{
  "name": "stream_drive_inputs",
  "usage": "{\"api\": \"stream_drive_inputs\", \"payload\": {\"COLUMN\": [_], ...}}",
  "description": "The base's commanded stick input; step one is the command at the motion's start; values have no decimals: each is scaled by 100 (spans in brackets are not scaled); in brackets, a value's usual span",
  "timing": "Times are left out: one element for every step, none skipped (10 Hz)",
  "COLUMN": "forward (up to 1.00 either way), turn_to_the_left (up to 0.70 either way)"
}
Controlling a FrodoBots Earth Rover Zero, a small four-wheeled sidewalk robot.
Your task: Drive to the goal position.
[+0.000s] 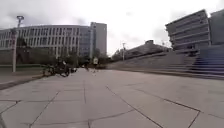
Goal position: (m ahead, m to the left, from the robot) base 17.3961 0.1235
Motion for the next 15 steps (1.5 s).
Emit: {"api": "stream_drive_inputs", "payload": {"forward": [70, 70, 70, 70, 70, 70, 70, 70, 70, 70, 70, 70, 70, 70, 70], "turn_to_the_left": [37, 2, 2, 2, 2, 2, 2, 2, 2, 2, 2, 2, 2, 2, 2]}}
